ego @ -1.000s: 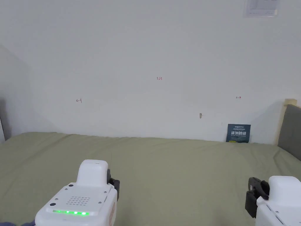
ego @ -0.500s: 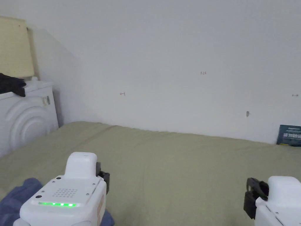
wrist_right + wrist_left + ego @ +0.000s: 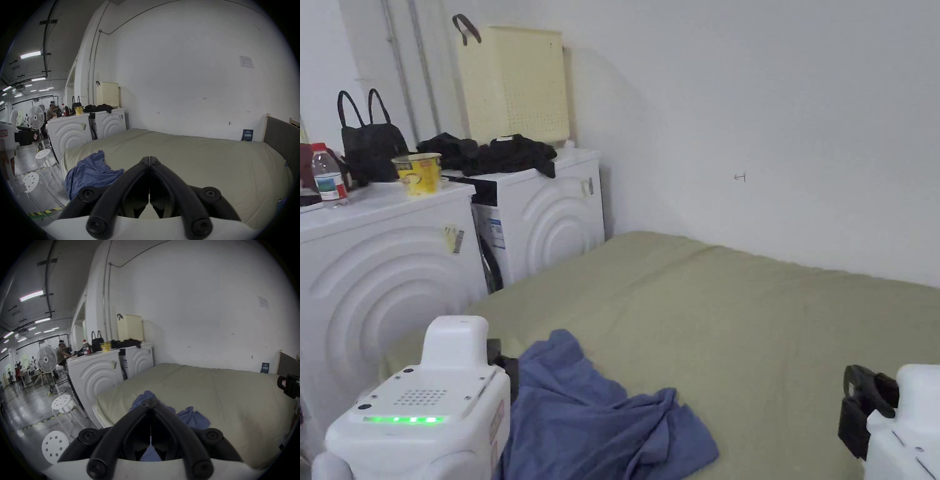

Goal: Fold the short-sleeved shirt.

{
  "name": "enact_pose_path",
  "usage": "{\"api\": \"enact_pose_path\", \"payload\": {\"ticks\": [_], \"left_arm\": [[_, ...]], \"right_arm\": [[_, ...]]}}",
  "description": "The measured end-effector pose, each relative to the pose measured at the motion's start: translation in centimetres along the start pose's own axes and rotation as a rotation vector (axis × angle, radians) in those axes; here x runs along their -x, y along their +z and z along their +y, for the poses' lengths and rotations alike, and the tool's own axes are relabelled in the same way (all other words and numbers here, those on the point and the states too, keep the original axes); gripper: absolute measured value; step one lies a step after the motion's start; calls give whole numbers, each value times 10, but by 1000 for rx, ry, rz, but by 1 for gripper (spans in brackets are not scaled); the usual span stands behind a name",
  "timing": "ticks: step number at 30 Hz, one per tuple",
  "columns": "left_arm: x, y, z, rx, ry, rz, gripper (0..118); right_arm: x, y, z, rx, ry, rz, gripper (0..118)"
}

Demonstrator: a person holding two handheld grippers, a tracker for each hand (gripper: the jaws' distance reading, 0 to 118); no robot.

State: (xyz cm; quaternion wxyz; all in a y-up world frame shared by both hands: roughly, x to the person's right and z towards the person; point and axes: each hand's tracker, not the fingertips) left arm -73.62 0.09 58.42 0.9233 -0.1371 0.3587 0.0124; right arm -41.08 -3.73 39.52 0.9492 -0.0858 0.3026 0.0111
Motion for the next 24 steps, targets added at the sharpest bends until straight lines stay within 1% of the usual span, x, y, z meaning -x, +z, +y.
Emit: {"api": "enact_pose_path", "payload": {"ticks": [5, 13, 19, 24], "left_arm": [[6, -9, -6, 16, 1, 18, 0], [-4, -30, -13, 52, -3, -15, 0], [-11, -67, -22, 132, 10, -54, 0], [-22, -116, -42, 242, -7, -78, 0]], "right_arm": [[2, -7, -2, 14, -1, 12, 0], [-4, -14, -7, 39, 3, 1, 0], [-4, -20, -16, 63, 7, 3, 0], [-5, -29, -25, 95, 16, 6, 0]]}}
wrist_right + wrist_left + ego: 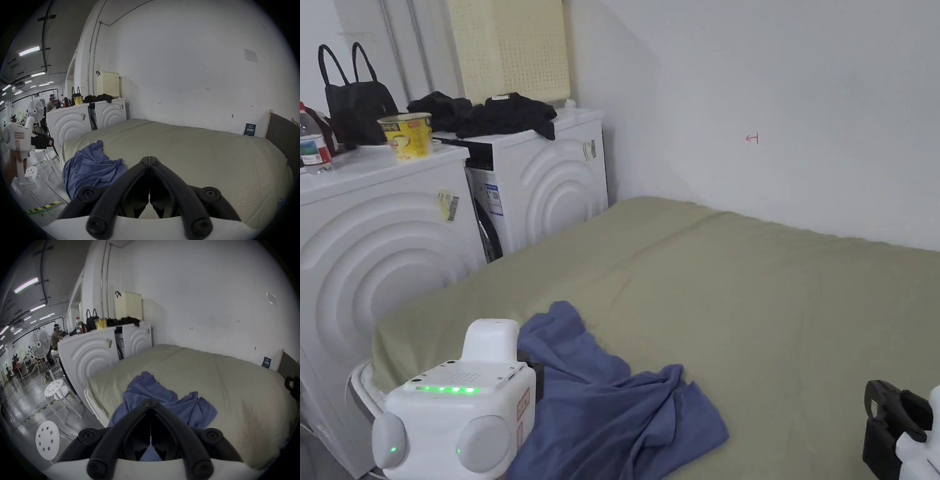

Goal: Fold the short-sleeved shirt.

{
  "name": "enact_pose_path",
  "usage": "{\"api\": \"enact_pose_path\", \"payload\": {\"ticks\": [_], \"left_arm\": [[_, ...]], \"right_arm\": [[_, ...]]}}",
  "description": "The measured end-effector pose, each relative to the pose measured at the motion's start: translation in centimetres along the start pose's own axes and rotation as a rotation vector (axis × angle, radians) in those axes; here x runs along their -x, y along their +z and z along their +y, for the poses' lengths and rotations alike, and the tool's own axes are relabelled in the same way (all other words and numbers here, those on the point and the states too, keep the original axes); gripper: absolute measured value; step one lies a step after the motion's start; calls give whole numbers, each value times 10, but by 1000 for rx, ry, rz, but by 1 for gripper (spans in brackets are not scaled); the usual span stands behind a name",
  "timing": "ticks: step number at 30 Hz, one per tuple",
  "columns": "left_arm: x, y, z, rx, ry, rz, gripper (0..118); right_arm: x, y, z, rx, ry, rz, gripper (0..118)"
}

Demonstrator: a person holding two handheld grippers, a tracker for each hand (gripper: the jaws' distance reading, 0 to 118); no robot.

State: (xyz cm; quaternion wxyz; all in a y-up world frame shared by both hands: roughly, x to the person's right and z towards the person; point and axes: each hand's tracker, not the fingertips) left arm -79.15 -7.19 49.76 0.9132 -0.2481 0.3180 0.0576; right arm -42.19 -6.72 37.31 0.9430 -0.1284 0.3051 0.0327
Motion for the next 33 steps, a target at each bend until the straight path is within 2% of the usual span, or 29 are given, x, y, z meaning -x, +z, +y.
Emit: {"api": "enact_pose_path", "payload": {"ticks": [7, 12, 13, 14, 15, 16, 18, 24, 26, 27, 28, 29, 30, 33], "left_arm": [[-15, -107, -32, 262, -28, -47, 0], [-16, -163, -56, 476, 29, -154, 0], [-17, -170, -58, 492, 23, -143, 5], [-17, -174, -60, 501, 16, -153, 39], [-17, -178, -62, 520, 6, -169, 88], [-18, -182, -63, 570, -4, -175, 118], [-12, -183, -59, 625, 43, -216, 114], [-28, -196, -84, 614, -98, -154, 112], [-30, -193, -80, 614, -74, -151, 108], [-30, -191, -75, 609, -75, -157, 98], [-31, -182, -69, 588, -77, -157, 81], [-32, -177, -64, 578, -84, -156, 46], [-32, -175, -61, 558, -80, -157, 0], [-37, -167, -50, 562, -45, -151, 0]], "right_arm": [[-3, -8, -22, 53, -25, -15, 0], [-9, -15, -37, 105, -30, -22, 0], [-10, -16, -40, 121, -33, -20, 0], [-12, -17, -41, 128, -38, -20, 0], [-12, -17, -43, 132, -45, -24, 0], [-13, -16, -45, 133, -48, -23, 0], [-12, -16, -48, 148, -42, -22, 0], [-10, -5, -53, 170, -33, -12, 0], [-11, 2, -54, 176, -29, -13, 0], [-12, 7, -54, 179, -27, -14, 0], [-14, 13, -55, 180, -28, -16, 0], [-16, 17, -56, 180, -30, -17, 0], [-19, 24, -57, 180, -31, -19, 0], [-27, 45, -58, 177, -35, -37, 0]]}}
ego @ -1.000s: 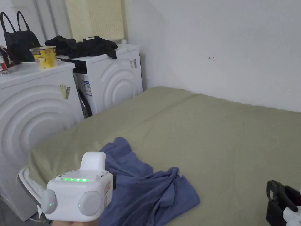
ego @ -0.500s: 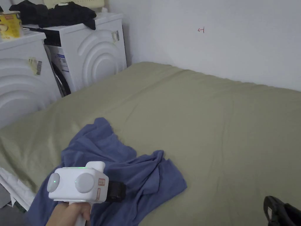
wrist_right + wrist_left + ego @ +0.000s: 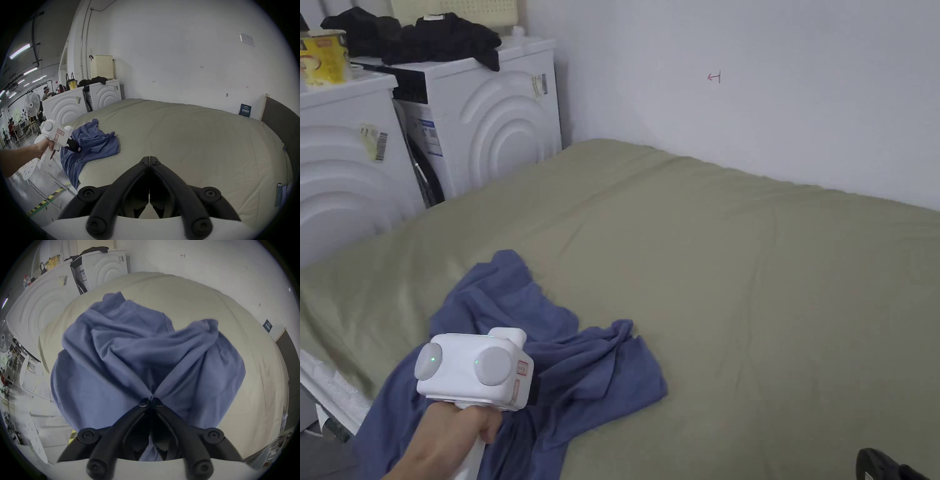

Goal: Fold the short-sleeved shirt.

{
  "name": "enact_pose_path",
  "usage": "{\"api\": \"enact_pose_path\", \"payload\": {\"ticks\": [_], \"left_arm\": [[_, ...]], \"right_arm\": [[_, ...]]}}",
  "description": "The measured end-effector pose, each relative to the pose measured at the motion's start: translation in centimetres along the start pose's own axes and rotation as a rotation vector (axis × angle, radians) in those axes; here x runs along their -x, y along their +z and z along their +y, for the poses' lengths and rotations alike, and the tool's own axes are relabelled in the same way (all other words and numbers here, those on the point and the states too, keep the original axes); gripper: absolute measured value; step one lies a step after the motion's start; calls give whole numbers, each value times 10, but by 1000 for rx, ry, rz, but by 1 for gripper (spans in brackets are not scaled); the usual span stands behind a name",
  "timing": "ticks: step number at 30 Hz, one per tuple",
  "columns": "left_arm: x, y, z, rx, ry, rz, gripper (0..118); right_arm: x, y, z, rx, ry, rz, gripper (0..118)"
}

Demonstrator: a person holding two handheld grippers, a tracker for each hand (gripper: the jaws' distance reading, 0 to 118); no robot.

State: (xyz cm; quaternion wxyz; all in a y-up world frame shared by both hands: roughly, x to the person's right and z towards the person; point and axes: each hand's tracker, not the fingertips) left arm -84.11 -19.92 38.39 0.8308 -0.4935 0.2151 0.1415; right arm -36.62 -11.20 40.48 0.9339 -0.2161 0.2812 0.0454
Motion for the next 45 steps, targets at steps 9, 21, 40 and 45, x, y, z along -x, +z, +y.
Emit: {"api": "enact_pose_path", "payload": {"ticks": [9, 21, 40, 45], "left_arm": [[-88, 66, 30, -157, -105, -70, 0], [-357, 152, 50, -279, -412, -383, 0], [-592, 44, -60, 3, -693, -475, 0], [-587, 10, -76, 27, -672, -452, 67]], "right_arm": [[-49, 66, -11, -44, -67, -130, 0], [-122, 142, -36, -73, -173, -346, 0], [-186, 163, -83, 19, -305, -479, 0], [-196, 154, -87, 58, -322, -481, 0]]}}
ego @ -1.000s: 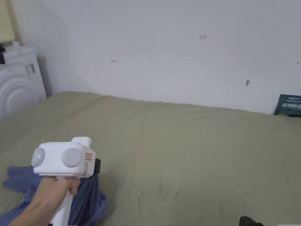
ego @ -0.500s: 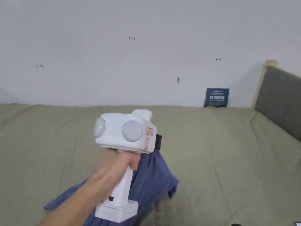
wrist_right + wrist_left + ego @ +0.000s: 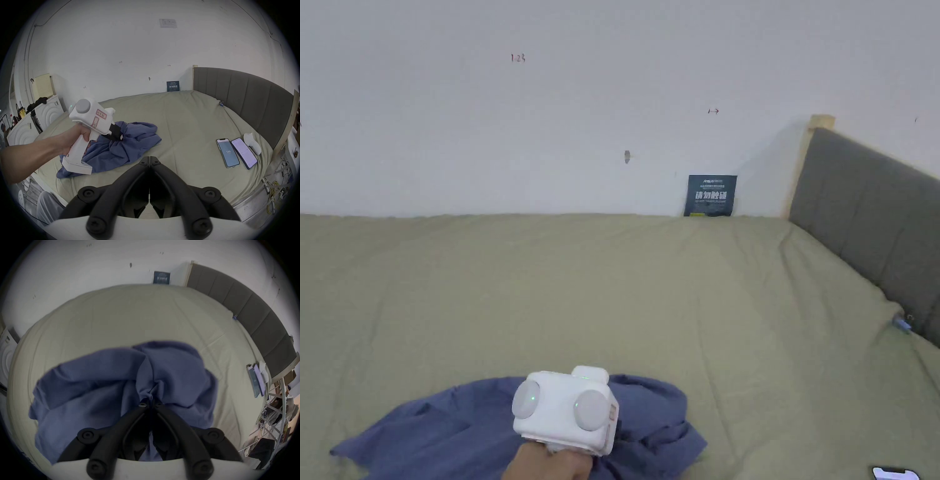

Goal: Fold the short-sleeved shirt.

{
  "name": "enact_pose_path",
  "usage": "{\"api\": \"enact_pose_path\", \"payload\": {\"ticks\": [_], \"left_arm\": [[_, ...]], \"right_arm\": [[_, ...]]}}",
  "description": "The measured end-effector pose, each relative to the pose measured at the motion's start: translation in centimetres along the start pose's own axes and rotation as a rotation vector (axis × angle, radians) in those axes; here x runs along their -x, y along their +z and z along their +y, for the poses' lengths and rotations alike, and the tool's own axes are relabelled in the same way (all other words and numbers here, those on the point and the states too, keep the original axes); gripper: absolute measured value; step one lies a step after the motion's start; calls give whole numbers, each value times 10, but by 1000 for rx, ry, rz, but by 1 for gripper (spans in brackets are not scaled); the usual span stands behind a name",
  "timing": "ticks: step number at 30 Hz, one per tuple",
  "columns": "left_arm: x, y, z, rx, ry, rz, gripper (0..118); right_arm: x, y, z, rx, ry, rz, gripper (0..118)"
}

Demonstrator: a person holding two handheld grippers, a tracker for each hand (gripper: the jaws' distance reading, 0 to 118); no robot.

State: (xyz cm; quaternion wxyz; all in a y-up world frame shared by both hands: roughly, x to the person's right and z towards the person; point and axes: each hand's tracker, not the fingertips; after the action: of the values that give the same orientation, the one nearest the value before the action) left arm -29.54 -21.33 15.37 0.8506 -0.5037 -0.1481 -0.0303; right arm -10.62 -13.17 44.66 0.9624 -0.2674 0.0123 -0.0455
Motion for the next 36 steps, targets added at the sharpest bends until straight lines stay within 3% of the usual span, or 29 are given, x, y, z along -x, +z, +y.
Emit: {"api": "enact_pose_path", "payload": {"ticks": [1, 8, 13, 16, 17, 19, 23, 27, 30, 36], "left_arm": [[2, 0, -2, -6, -2, 1, 113], [21, 44, -18, -96, 12, -6, 112], [46, 143, -54, -282, 18, 13, 110], [67, 211, -88, -402, 38, 16, 85], [74, 230, -102, -434, 58, 41, 62], [90, 268, -137, -523, 96, 82, 0], [108, 329, -204, -687, 141, 247, 0], [103, 369, -248, -762, 91, 466, 0], [123, 379, -263, -771, 168, 434, 0], [142, 376, -269, -748, 186, 453, 0]], "right_arm": [[0, -1, 0, 2, -1, 1, 0], [7, -1, 10, -11, 21, 10, 0], [17, 9, 23, -53, 45, 27, 0], [24, 19, 28, -90, 59, 39, 0], [26, 22, 30, -98, 60, 42, 0], [31, 30, 32, -122, 62, 56, 0], [42, 41, 33, -172, 79, 65, 0], [54, 47, 32, -199, 77, 77, 0], [61, 47, 32, -202, 73, 86, 0], [69, 48, 32, -205, 87, 100, 0]]}}
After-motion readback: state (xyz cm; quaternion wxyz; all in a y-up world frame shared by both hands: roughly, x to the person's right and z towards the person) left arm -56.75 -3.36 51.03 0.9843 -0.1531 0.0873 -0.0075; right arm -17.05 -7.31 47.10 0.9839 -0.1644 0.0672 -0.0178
